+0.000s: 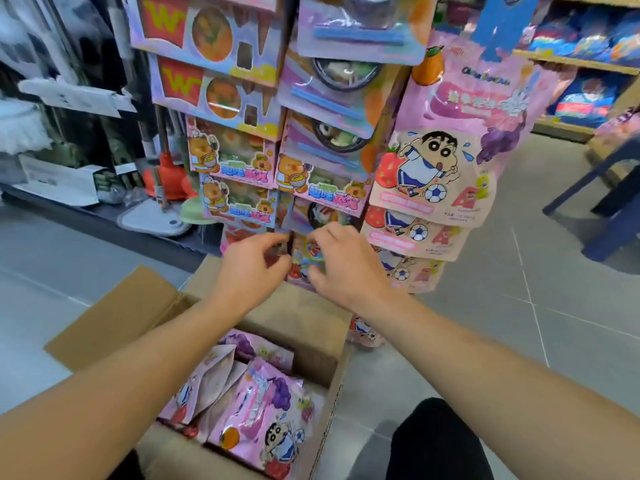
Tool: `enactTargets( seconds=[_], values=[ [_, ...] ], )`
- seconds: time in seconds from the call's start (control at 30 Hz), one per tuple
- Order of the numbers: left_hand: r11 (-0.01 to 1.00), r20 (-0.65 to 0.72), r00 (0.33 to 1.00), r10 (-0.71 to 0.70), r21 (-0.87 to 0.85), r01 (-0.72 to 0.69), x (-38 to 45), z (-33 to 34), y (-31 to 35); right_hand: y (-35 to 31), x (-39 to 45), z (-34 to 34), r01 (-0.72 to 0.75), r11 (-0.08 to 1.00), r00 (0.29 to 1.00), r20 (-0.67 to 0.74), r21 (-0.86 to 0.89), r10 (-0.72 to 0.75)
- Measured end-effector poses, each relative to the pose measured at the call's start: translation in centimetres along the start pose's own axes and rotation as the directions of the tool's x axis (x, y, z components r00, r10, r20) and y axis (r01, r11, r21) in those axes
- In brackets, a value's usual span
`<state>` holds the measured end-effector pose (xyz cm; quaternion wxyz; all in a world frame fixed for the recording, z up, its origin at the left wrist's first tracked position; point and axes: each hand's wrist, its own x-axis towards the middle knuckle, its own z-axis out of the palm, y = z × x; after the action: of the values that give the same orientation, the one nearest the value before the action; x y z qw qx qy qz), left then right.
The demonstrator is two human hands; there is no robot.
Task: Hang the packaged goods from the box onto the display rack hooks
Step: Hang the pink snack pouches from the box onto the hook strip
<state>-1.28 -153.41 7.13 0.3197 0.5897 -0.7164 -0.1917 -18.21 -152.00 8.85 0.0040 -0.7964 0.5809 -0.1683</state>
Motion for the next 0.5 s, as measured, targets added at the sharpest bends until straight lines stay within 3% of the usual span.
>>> enactTargets(
  seconds=[0.17, 0.27, 0.5],
  values=[
    [0.981, 0.184, 0.966, -0.181, 0.105, 0.163, -2.3, 0.0, -7.1, -3.6, -0.4, 7.6, -0.006, 0.998, 0.98, 0.197, 0.068, -0.007],
    [0.956, 0.221, 0.933, -0.284, 0.143, 0.257, -3.5, 0.3, -10.9, -5.0, -0.7, 12.1, -0.033, 0.994, 0.951, 0.308, 0.101, 0.0],
    [0.926, 0.303, 0.878, -0.371, 0.2, 0.322, -4.9, 0.2, -19.4, -7.7, -0.6, 20.9, -0.149, 0.974, 0.862, 0.505, 0.171, 0.043]
  ],
)
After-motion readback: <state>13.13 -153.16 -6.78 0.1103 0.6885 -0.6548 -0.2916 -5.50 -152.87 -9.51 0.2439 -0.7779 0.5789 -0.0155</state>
